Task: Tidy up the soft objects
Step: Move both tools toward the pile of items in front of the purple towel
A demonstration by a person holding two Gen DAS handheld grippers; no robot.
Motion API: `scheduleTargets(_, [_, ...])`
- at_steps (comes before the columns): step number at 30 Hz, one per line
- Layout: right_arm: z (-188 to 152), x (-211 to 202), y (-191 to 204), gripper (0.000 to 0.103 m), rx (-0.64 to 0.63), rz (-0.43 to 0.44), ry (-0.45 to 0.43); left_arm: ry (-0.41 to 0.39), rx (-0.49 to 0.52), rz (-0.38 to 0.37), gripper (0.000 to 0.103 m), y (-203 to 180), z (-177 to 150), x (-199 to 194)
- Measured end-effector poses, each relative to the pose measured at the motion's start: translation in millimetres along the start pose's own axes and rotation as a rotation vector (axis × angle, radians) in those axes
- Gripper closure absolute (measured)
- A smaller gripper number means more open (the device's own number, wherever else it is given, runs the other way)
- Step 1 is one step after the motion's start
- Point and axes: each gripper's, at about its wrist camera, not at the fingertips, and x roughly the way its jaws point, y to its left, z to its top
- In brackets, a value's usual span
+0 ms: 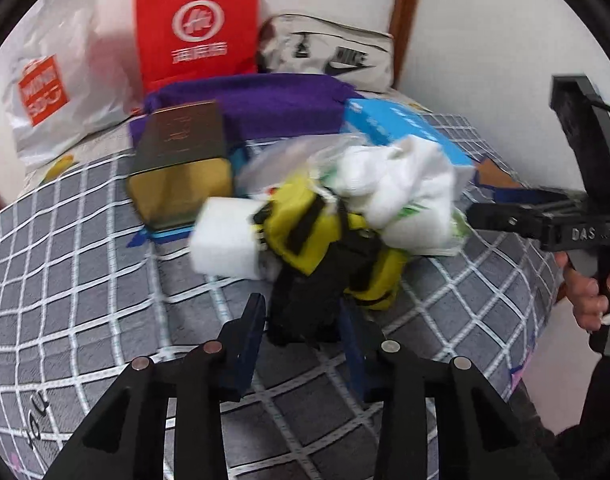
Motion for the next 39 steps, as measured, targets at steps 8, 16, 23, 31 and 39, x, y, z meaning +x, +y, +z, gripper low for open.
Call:
scheduleTargets(8, [-4,-1,-1,0.001,-0.003,-0.001,0.005,0.013,0.044,-0.029,0.054,-16,2,1])
scheduleTargets(16, [-5,-1,-3,0.001,-0.001,0.000,0.005,-0.027,0.044,-0.069,0.054,-13,7,-17])
scheduleTargets(23, [-5,2,-2,0.001,-0.010,0.007,0.012,0.004,0.140,-0.014,0.054,-28,15,1])
scheduleTargets(31, [-6,3,-10,0.001,0.014,0.010,0.012,0.063,0.183,0.042,0.070,-27,6,12])
scheduleTargets(39, [-8,3,-9,0.001,0.005,0.017,0.016,0.070,0.146,0.010,0.082,-24,-3,4])
